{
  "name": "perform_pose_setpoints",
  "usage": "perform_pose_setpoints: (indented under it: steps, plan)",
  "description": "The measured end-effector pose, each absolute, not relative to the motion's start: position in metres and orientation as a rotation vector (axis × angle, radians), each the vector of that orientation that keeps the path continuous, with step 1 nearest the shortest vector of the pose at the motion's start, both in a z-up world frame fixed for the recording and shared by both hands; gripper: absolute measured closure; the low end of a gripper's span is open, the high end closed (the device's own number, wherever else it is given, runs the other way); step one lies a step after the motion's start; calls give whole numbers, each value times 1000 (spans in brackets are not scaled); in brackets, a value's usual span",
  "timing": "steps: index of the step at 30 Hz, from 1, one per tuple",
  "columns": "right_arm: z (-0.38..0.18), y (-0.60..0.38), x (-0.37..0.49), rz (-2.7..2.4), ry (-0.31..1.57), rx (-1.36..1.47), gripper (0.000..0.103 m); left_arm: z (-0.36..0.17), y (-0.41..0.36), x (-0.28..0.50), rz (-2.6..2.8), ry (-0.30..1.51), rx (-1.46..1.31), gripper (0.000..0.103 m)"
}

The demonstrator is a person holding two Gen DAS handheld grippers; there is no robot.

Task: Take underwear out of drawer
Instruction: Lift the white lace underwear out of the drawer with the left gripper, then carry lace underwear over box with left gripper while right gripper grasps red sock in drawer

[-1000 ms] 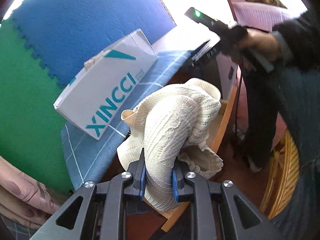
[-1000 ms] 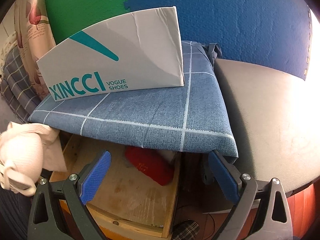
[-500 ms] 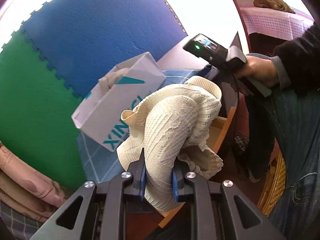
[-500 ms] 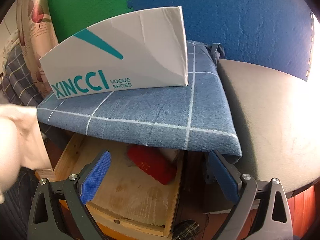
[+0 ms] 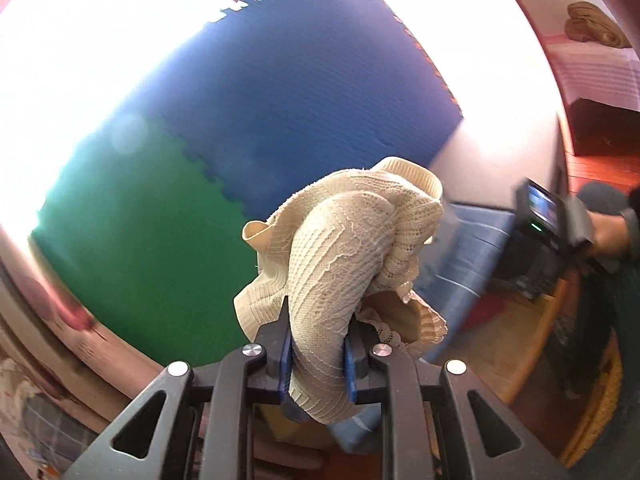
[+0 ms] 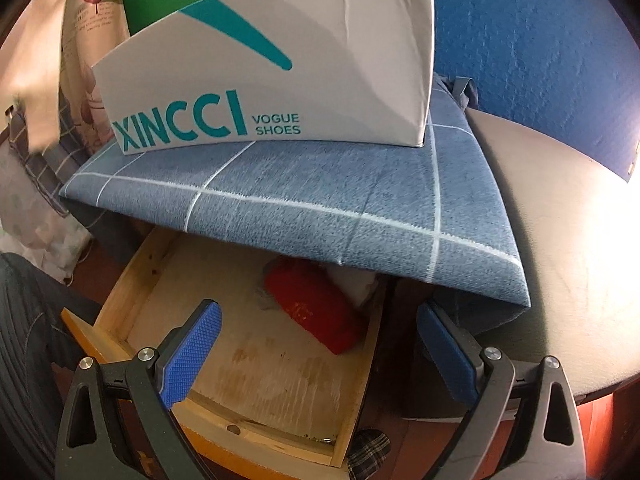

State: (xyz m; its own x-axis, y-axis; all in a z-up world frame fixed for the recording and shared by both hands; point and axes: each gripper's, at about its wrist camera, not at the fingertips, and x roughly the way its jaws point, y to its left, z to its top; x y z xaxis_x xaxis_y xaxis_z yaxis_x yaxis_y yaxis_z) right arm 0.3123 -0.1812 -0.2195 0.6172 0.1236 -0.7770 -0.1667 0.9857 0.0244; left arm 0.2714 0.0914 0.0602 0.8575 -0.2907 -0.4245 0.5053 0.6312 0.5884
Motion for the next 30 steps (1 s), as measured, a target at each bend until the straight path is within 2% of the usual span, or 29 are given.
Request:
perform_pose_setpoints:
  steps: [4,8,16,19,26,30]
  plan:
    - [-222,-179,312,166,901,-69,6,88,94,296,-406,261,789,83]
    - [-223,-178,312,170,900,-77,6,92,89,305,-415,279,773,83]
    - [-222,-185,312,154,896,-41,6,18,46,247,-612,381,852,83]
    - [-223,-183,313,162,903,-53,6,7,42,243,-636,415,837,82]
    - [-229,-164,312,198,923,-134,6,47,44,264,-568,336,805,82]
    - [-246,-152,318,263,1021,-118,6,79,39,297,-498,284,818,82]
